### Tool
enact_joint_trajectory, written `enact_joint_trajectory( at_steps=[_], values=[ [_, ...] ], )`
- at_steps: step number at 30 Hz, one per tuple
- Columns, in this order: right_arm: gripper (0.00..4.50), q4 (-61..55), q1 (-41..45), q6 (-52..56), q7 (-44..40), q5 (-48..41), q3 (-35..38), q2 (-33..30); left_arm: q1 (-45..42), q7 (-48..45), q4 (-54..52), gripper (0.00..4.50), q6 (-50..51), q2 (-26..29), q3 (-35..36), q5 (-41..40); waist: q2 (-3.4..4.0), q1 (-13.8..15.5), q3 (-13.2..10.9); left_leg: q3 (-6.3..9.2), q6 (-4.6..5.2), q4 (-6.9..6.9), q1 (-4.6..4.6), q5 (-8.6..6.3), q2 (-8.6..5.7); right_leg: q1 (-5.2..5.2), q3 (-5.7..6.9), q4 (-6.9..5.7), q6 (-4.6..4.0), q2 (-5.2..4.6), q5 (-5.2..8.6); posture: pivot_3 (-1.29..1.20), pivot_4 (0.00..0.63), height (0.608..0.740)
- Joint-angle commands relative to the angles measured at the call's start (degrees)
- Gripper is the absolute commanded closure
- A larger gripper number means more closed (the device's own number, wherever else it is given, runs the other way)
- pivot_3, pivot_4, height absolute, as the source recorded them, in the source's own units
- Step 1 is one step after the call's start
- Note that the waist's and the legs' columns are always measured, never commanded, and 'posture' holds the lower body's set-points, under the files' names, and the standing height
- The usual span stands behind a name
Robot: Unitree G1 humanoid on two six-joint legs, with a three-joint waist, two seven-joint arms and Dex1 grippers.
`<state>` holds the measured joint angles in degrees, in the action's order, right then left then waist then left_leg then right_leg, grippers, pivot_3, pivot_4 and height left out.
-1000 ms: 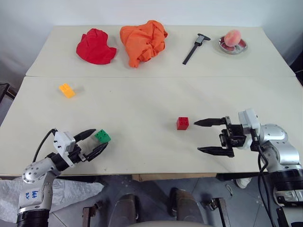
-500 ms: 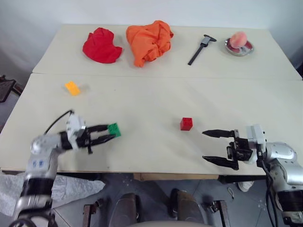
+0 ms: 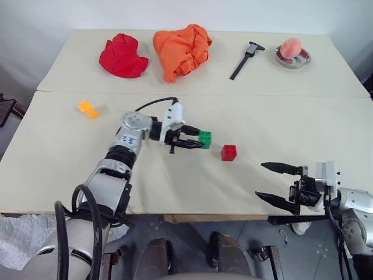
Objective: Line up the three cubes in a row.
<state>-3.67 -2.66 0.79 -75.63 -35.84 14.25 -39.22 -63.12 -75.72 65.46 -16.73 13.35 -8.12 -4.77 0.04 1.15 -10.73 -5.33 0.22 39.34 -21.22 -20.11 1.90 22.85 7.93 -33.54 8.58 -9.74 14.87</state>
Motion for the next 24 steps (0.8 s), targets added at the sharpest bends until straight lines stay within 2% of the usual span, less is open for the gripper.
enact_joint_trajectory(
  at_steps=[1, 7, 16, 24],
  values=[
    [0.0, -2.77, -0.86, -1.11, 1.14, -0.59, 1.5, 0.78, -1.74, 0.66, 2.14, 3.03, -1.47, -0.03, -0.17, 2.29, 0.0, -0.12, 0.0, 0.0, 0.0, 0.0, 0.0, 0.0, 0.0, 0.01, 0.0, 0.0, 0.0, 0.0, 0.0, 0.0, 0.15, 0.74],
    [0.0, -4.48, -2.68, -1.75, 3.04, -0.4, 1.42, 2.0, -0.56, -2.32, 1.28, 3.03, -1.27, 0.4, 1.09, 1.83, -0.01, 0.31, 0.0, 0.02, 0.01, 0.03, -0.02, 0.0, 0.0, 0.01, 0.0, -0.01, 0.0, 0.0, 0.0, 0.0, 0.15, 0.74],
    [0.0, -4.08, -2.54, -2.12, 3.92, -0.11, 1.44, 2.04, 7.54, -7.88, -3.57, 3.03, -3.1, 3.31, 3.3, -0.58, 0.0, 0.15, 0.0, 0.03, 0.03, 0.08, -0.01, -0.02, 0.01, 0.01, -0.02, -0.05, 0.0, 0.0, 0.0, 0.0, 0.15, 0.74],
    [0.0, -1.53, 0.34, -1.72, 2.62, -0.05, 0.97, 1.45, 6.65, -3.71, -2.43, 3.03, -2.44, 2.59, 3.94, 0.18, 0.0, 0.25, 0.0, 0.04, 0.07, 0.29, -0.05, -0.04, 0.02, 0.0, -0.05, -0.16, 0.01, 0.0, -0.01, 0.0, 0.15, 0.74]
  ],
)
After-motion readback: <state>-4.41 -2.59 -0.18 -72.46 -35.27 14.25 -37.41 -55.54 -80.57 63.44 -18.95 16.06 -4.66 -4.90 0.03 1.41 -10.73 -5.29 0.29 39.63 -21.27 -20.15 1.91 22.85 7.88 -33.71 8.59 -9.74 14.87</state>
